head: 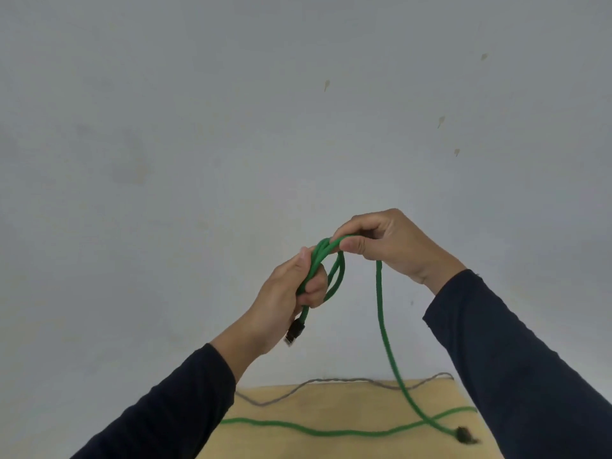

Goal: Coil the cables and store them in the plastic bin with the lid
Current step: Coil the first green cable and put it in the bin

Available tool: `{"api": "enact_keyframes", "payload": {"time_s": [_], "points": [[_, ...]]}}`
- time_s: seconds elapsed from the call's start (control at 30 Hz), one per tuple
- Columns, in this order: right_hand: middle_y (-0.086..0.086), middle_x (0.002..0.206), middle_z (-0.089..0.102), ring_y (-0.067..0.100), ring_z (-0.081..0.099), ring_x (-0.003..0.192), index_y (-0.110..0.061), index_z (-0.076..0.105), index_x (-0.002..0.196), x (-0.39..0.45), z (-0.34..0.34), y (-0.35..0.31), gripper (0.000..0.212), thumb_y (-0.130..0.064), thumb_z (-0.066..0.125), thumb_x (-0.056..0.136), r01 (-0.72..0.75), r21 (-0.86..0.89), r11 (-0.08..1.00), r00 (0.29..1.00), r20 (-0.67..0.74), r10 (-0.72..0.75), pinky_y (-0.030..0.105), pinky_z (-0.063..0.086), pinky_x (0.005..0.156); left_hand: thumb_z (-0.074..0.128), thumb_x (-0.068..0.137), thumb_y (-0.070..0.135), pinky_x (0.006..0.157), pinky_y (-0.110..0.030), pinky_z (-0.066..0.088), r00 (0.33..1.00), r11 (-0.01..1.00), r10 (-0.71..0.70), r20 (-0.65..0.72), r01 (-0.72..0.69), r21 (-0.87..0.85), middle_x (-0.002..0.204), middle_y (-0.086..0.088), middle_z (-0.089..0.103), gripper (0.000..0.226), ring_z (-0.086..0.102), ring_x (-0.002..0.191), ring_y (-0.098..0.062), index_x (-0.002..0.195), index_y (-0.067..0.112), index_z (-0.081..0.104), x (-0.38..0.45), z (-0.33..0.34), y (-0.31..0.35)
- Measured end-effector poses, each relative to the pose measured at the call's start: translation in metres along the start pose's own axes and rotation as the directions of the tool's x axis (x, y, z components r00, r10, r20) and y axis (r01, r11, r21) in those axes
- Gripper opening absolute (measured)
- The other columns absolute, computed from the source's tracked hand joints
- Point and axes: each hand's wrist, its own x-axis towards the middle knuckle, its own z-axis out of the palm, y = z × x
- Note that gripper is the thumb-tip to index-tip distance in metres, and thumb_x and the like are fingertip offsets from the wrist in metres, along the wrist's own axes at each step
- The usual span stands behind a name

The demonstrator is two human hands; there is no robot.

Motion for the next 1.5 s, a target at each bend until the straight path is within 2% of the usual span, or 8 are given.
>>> {"api": "enact_keyframes", "payload": {"time_s": [0.33, 0.47, 0.57, 0.73, 0.9, 1.2, 1.3, 1.5], "points": [[-0.011, 0.060, 0.062, 0.007, 0.047, 0.055, -0.012, 0.068, 0.084, 0.002, 0.012, 0.017, 0.010, -0.019, 0.064, 0.078, 0.052, 0.211, 0.976, 0.990, -0.138, -0.022, 0.015, 0.037, 0.052, 0.034, 0.089, 0.043, 0.049, -0.020, 0.018, 0.989, 0.959, -0.140, 0.053, 0.149, -0.241, 0.054, 0.010, 0.020, 0.051, 0.018, 0.045, -0.005, 0.114, 0.011, 0.065, -0.005, -0.001, 0.013], [-0.009, 0.053, 0.050, 0.008, 0.037, 0.048, -0.013, 0.067, 0.103, 0.003, 0.036, 0.039, 0.018, -0.012, 0.053, 0.090, -0.013, 0.394, 0.919, 0.959, -0.256, 0.123, 0.020, 0.032, 0.048, 0.032, 0.095, 0.040, 0.045, -0.017, 0.024, 0.998, 0.872, -0.063, -0.010, 0.051, -0.487, 0.051, 0.011, 0.025, 0.047, 0.024, 0.040, -0.002, 0.112, 0.011, 0.066, 0.002, 0.001, 0.025], [-0.009, 0.050, 0.043, 0.006, 0.034, 0.044, -0.019, 0.060, 0.120, -0.005, 0.070, 0.053, 0.029, -0.016, 0.044, 0.097, -0.166, 0.197, 0.966, 0.959, -0.196, 0.204, 0.019, 0.029, 0.047, 0.029, 0.099, 0.037, 0.047, -0.016, 0.032, 0.988, 0.781, 0.034, -0.148, -0.118, -0.613, 0.052, 0.009, 0.028, 0.045, 0.028, 0.042, -0.003, 0.116, 0.009, 0.060, 0.017, -0.006, 0.037], [-0.007, 0.059, 0.045, 0.009, 0.040, 0.047, -0.019, 0.053, 0.124, -0.018, 0.106, 0.031, 0.030, -0.025, 0.041, 0.098, -0.121, -0.274, 0.954, 0.989, 0.047, 0.139, 0.017, 0.033, 0.050, 0.025, 0.101, 0.038, 0.067, -0.020, 0.036, 0.865, 0.976, 0.082, -0.496, -0.171, -0.138, 0.057, 0.010, 0.036, 0.039, 0.033, 0.052, -0.007, 0.120, 0.022, 0.055, 0.034, -0.034, 0.033], [-0.002, 0.064, 0.056, 0.012, 0.053, 0.058, -0.011, 0.062, 0.097, -0.014, 0.080, -0.008, 0.020, -0.027, 0.052, 0.092, 0.028, -0.542, 0.840, 0.985, 0.158, 0.069, 0.025, 0.042, 0.060, 0.025, 0.100, 0.036, 0.060, -0.012, 0.039, 0.921, 0.865, 0.231, -0.315, -0.046, 0.500, 0.066, 0.003, 0.043, 0.038, 0.042, 0.059, -0.004, 0.127, 0.025, 0.049, 0.009, -0.030, 0.009], [-0.019, 0.098, 0.065, -0.005, 0.060, 0.082, -0.035, 0.068, 0.102, -0.012, 0.024, -0.016, 0.020, -0.031, 0.066, 0.083, -0.037, -0.258, 0.965, 0.999, -0.037, 0.028, 0.008, 0.045, 0.069, 0.025, 0.100, 0.021, 0.051, -0.019, 0.030, 0.995, 0.982, -0.078, -0.058, 0.087, 0.165, 0.053, 0.005, 0.031, 0.042, 0.025, 0.049, -0.012, 0.105, 0.004, 0.063, -0.013, -0.006, 0.008], [-0.016, 0.071, 0.068, -0.001, 0.053, 0.054, -0.027, 0.072, 0.095, -0.018, 0.027, -0.009, 0.015, -0.027, 0.059, 0.088, -0.070, -0.189, 0.980, 0.994, -0.098, 0.052, 0.011, 0.041, 0.055, 0.023, 0.102, 0.026, 0.052, -0.021, 0.035, 0.990, 0.976, -0.048, -0.134, 0.074, 0.203, 0.053, 0.004, 0.039, 0.048, 0.030, 0.048, -0.012, 0.099, 0.012, 0.069, -0.011, -0.007, 0.010], [-0.007, 0.060, 0.062, 0.014, 0.051, 0.057, -0.024, 0.071, 0.092, -0.021, 0.036, 0.005, 0.024, -0.022, 0.047, 0.095, -0.104, 0.055, 0.993, 0.969, -0.218, 0.113, 0.024, 0.043, 0.054, 0.037, 0.090, 0.039, 0.049, -0.024, 0.036, 0.933, 0.952, 0.221, -0.283, -0.144, 0.268, 0.063, 0.006, 0.054, 0.035, 0.039, 0.049, -0.009, 0.112, 0.027, 0.062, -0.011, 0.000, 0.003]]}}
